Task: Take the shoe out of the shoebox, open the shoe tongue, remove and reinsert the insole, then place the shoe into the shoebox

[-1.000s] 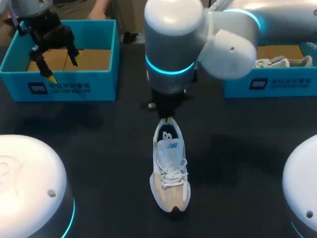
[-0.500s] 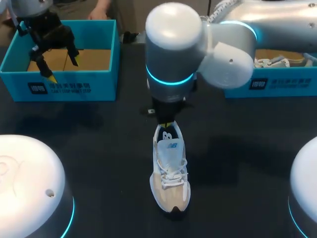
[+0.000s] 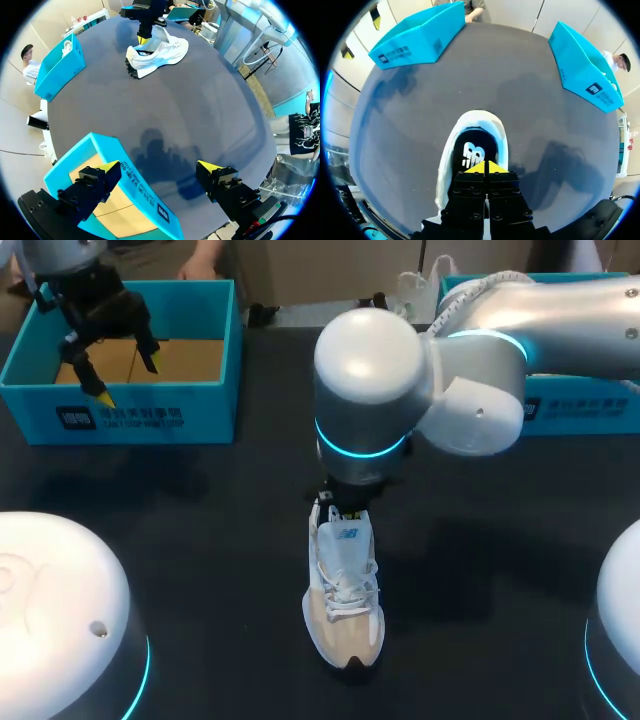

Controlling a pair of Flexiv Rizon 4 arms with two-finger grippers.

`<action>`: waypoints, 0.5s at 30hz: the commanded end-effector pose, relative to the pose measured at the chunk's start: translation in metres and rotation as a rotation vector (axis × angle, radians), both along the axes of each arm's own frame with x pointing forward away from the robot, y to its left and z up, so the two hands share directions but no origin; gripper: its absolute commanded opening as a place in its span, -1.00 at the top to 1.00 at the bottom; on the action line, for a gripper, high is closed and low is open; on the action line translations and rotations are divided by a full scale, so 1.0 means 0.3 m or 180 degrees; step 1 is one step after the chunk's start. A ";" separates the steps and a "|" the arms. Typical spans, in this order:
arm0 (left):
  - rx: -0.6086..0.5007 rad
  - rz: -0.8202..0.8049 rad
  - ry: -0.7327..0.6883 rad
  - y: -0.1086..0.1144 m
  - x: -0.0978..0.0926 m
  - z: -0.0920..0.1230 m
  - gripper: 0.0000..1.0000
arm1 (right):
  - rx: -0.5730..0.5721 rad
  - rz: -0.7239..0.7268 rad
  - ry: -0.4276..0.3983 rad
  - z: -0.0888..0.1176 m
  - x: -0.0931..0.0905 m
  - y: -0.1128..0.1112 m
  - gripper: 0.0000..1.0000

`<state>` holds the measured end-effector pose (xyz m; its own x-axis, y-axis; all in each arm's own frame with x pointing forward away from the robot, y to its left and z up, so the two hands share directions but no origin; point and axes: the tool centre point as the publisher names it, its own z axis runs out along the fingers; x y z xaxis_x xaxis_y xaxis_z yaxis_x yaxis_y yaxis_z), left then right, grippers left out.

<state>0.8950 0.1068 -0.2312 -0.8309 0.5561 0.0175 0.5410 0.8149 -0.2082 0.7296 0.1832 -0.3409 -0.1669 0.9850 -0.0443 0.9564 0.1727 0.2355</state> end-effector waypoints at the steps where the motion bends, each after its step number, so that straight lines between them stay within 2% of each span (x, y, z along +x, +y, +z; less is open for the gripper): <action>1: 0.0005 -0.0001 -0.0001 0.001 -0.001 0.000 -1.00 | -0.0025 -0.0069 -0.0040 -0.036 0.005 0.037 1.00; 11: 0.0005 -0.0001 -0.0001 0.001 -0.001 0.000 -1.00 | -0.0025 -0.0069 -0.0040 -0.036 0.005 0.037 1.00; 15: 0.0005 -0.0001 -0.0001 0.001 -0.001 0.000 -1.00 | -0.0146 -0.0149 -0.0086 -0.083 0.026 0.030 1.00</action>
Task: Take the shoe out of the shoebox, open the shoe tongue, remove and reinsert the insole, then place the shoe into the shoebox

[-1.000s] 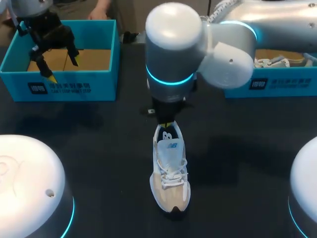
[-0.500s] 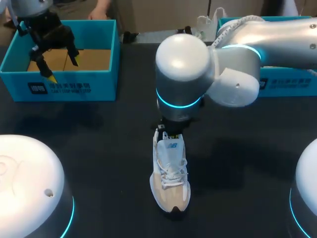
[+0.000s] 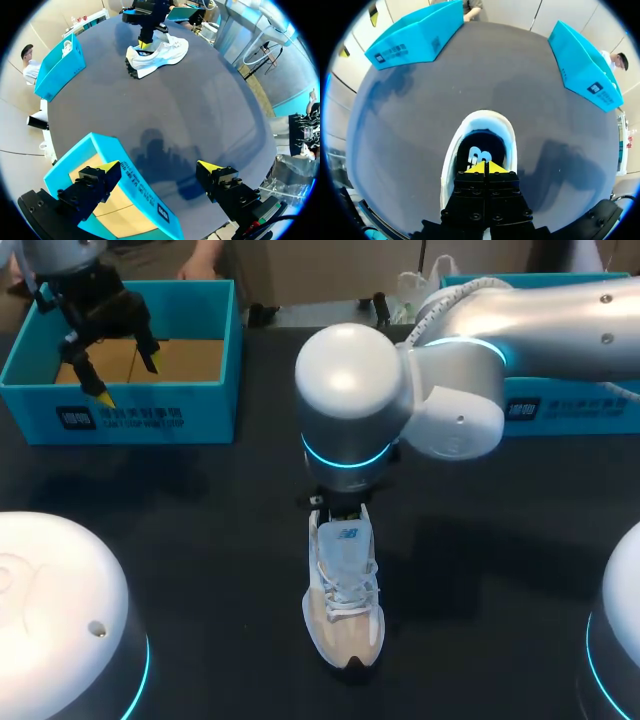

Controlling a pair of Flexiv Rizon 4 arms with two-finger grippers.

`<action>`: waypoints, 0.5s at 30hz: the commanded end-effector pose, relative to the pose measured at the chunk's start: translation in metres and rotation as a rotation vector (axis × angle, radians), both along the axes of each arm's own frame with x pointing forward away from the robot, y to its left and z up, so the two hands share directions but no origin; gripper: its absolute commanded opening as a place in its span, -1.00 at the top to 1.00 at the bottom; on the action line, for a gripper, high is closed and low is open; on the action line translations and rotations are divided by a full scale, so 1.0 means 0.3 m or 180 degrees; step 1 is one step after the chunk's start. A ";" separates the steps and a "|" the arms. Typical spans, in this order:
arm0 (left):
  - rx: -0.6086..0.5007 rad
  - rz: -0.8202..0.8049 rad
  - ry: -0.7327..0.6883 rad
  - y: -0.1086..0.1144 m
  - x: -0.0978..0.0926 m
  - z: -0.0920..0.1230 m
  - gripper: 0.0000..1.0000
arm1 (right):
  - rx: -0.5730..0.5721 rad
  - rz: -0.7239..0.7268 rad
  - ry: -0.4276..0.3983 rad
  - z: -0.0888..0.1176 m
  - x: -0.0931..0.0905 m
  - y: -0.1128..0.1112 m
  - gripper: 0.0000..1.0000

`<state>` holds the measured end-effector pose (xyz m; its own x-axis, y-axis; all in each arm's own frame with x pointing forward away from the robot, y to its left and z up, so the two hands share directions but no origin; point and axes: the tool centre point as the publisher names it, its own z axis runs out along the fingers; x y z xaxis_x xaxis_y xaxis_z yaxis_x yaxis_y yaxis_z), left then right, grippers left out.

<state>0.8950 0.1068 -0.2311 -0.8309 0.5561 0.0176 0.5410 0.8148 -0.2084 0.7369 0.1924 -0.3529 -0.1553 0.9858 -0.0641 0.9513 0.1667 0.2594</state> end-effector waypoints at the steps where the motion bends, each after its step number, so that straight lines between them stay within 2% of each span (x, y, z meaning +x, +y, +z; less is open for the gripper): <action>1: 0.0006 -0.0001 -0.0002 0.001 -0.001 0.000 -1.00 | -0.0123 -0.0109 -0.0058 -0.049 0.004 -0.002 1.00; 6: 0.0006 -0.0001 -0.0002 0.001 -0.001 0.000 -1.00 | -0.0357 -0.0189 -0.0039 -0.082 0.027 -0.013 1.00; 15: 0.0006 -0.0001 -0.0002 0.001 -0.001 0.000 -1.00 | -0.0292 -0.0166 -0.0019 -0.160 0.046 -0.010 1.00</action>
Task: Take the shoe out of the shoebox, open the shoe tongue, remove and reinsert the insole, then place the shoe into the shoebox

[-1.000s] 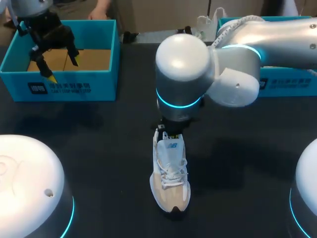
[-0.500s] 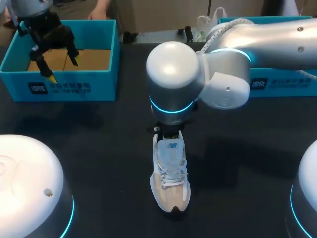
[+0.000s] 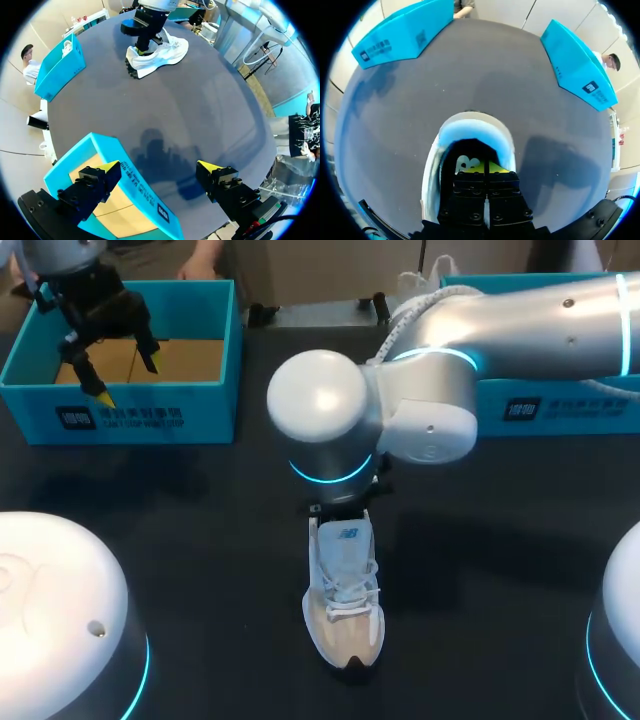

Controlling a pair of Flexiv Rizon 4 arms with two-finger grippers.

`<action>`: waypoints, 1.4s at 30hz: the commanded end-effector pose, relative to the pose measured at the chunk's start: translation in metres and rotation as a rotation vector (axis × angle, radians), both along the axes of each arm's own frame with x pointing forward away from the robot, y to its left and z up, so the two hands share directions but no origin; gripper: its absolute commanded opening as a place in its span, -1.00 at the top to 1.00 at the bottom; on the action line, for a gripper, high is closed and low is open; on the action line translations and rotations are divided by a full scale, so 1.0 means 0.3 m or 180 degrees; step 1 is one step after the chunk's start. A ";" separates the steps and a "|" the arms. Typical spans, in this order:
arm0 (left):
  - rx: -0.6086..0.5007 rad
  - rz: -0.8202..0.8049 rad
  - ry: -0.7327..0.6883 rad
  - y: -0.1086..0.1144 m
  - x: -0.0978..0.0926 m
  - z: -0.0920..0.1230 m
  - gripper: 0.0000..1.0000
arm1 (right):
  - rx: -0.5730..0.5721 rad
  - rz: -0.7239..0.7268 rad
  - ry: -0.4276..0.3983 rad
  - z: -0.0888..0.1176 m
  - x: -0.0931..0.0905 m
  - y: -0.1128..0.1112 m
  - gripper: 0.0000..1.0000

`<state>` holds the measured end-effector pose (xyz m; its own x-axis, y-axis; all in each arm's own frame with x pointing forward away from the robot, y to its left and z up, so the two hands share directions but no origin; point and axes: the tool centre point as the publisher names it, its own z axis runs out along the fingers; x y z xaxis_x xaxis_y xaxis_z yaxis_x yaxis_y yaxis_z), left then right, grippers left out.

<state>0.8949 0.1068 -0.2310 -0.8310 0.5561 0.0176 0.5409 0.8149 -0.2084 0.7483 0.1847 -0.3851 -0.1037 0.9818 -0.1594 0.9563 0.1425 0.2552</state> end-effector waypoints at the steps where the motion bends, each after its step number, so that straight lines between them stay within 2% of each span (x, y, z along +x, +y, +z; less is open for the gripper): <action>1: 0.0006 -0.0001 -0.0002 0.001 0.000 0.000 -1.00 | 0.0023 -0.0007 0.0035 -0.062 0.008 0.016 1.00; 4: 0.0006 -0.0001 -0.0002 0.001 0.000 0.000 -1.00 | 0.0055 -0.0035 0.0043 -0.068 0.001 0.012 1.00; 12: 0.0006 -0.0001 -0.0002 0.001 0.000 0.000 -1.00 | -0.0037 -0.0040 -0.0112 0.040 -0.026 0.028 1.00; 15: 0.0006 -0.0001 -0.0002 0.001 0.000 0.000 -1.00 | 0.0079 0.0024 -0.0176 0.058 -0.028 0.038 1.00; 18: 0.0006 -0.0001 -0.0002 0.001 0.000 0.000 -1.00 | 0.0327 0.0098 -0.0133 0.043 -0.021 0.050 1.00; 25: 0.0006 -0.0001 -0.0002 0.001 0.000 0.000 -1.00 | 0.0843 0.0199 0.0064 -0.053 -0.008 0.057 1.00; 28: 0.0006 -0.0001 -0.0002 0.001 0.000 0.000 -1.00 | 0.0969 0.0204 0.0144 -0.085 -0.002 0.054 1.00; 32: 0.0006 -0.0001 -0.0002 0.001 0.000 0.000 -1.00 | 0.0964 0.0187 0.0197 -0.099 0.000 0.064 1.00; 34: 0.0006 -0.0001 -0.0002 0.001 0.000 0.000 -1.00 | 0.0933 0.0177 0.0190 -0.095 0.000 0.069 1.00; 42: 0.0006 -0.0001 -0.0002 0.001 0.000 0.000 -1.00 | 0.0820 0.0258 0.0076 -0.003 -0.024 0.076 1.00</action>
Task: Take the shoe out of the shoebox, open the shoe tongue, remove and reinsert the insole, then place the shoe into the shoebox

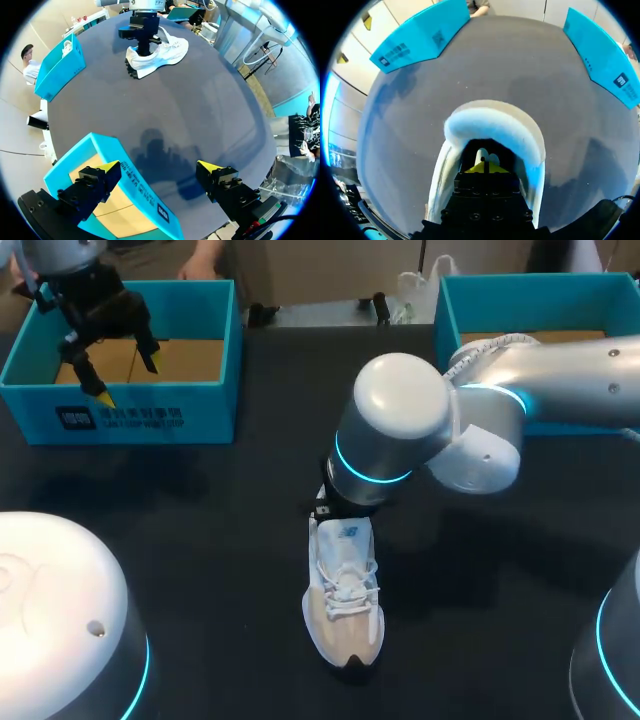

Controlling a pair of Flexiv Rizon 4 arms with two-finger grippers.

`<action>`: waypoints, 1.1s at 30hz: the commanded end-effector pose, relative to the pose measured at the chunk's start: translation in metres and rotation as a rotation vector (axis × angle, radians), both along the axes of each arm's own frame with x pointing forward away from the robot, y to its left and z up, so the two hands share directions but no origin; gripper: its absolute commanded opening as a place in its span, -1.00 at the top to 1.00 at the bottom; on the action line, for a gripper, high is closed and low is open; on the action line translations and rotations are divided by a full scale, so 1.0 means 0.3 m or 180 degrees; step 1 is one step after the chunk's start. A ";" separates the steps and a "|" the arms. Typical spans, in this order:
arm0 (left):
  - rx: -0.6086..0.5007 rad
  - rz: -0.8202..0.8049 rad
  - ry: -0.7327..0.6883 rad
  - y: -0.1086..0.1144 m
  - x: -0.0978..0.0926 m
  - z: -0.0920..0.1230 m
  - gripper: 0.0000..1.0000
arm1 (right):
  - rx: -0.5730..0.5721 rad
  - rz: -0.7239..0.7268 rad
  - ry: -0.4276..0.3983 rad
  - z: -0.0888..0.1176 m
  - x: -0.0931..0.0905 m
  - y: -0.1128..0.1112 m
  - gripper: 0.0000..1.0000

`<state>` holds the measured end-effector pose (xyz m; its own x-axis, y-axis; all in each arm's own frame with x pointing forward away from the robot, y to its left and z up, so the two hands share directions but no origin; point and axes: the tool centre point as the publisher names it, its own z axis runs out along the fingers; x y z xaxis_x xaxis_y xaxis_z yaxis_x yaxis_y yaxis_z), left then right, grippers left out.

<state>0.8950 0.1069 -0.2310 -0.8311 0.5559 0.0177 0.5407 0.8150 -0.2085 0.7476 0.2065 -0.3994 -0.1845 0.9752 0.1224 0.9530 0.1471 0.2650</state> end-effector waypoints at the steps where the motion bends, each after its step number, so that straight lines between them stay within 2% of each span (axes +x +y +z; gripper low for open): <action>1: 0.0006 -0.0002 -0.0002 0.001 -0.001 0.000 -1.00 | -0.0080 0.0014 -0.0031 0.050 -0.024 0.009 1.00; 5: 0.0006 -0.0002 -0.0002 0.001 -0.001 0.000 -1.00 | -0.0099 0.0089 0.0078 0.041 -0.026 0.031 1.00; 10: 0.0006 -0.0002 -0.0002 0.001 -0.001 0.000 -1.00 | -0.0030 0.0120 0.0289 -0.015 -0.028 0.032 1.00; 19: 0.0006 -0.0002 -0.0002 0.001 -0.001 0.000 -1.00 | -0.0107 0.0067 0.0389 -0.043 -0.069 0.026 1.00; 28: 0.0006 -0.0002 -0.0002 0.001 -0.001 0.000 -1.00 | -0.0340 0.0021 0.0311 0.072 -0.098 0.019 1.00; 33: 0.0006 -0.0002 -0.0002 0.001 -0.001 0.000 -1.00 | -0.0388 -0.0041 0.0360 0.093 -0.104 -0.013 1.00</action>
<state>0.8949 0.1068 -0.2310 -0.8309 0.5561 0.0177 0.5409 0.8149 -0.2084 0.7182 0.2070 -0.3802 -0.1656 0.9858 0.0270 0.9779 0.1606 0.1340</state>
